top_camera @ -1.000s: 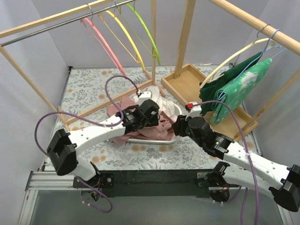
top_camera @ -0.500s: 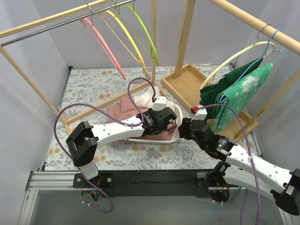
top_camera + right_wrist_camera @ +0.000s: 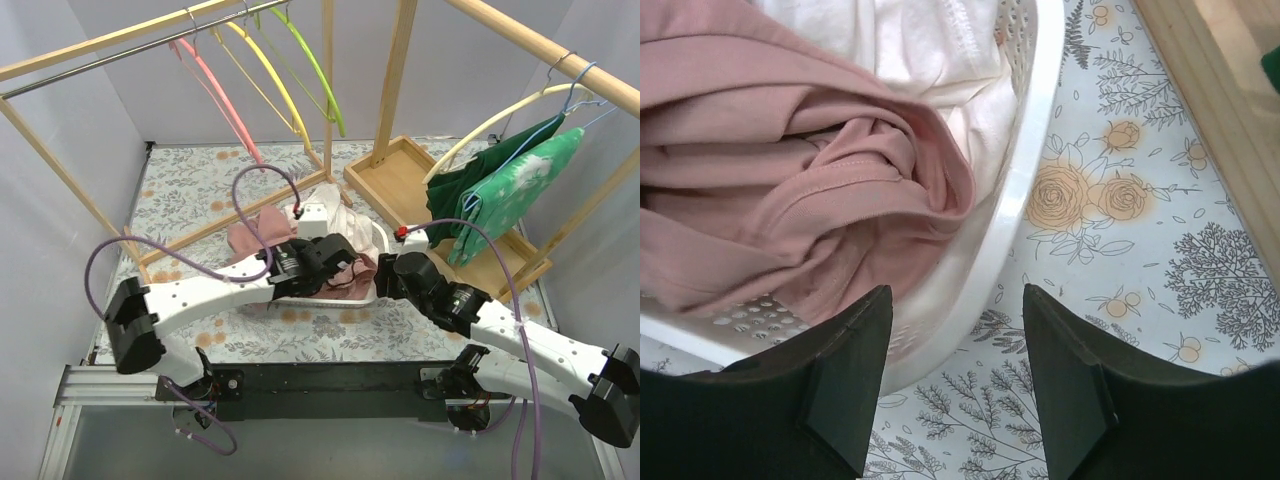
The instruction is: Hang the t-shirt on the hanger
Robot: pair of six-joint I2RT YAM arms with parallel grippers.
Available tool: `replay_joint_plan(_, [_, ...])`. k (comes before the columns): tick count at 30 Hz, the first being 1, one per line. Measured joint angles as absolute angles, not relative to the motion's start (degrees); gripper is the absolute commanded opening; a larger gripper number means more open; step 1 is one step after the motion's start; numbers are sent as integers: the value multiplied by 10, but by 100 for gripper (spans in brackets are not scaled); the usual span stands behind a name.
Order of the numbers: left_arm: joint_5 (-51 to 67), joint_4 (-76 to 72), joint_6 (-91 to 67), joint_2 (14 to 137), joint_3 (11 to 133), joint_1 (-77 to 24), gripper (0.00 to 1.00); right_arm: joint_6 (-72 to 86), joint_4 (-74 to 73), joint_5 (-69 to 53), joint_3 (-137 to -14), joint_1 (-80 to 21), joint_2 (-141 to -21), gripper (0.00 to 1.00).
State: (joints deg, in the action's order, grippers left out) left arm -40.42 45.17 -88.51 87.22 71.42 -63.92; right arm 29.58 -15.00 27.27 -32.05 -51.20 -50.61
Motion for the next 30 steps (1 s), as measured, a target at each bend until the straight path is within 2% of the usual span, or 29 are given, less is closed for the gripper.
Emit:
replay_joint_plan(6, [-445, 510, -925, 710, 707, -637, 0, 279, -132, 247, -359, -507, -555, 63])
replay_joint_plan(11, [-463, 561, -958, 650, 688, -630, 0, 272, -107, 218, -378, -502, -578, 61])
replay_joint_plan(14, [-467, 584, -972, 626, 669, -625, 0, 271, -97, 189, -381, -499, -592, 60])
replay_joint_plan(21, [-467, 598, -984, 612, 652, -620, 0, 273, -88, 119, -381, -502, -591, 66])
replay_joint_plan(26, [-467, 597, -983, 616, 652, -617, 0, 276, -90, 112, -365, -516, -518, 70])
replay_joint_plan(30, [-468, 597, -978, 618, 652, -614, 0, 270, -90, 106, -353, -528, -480, 69])
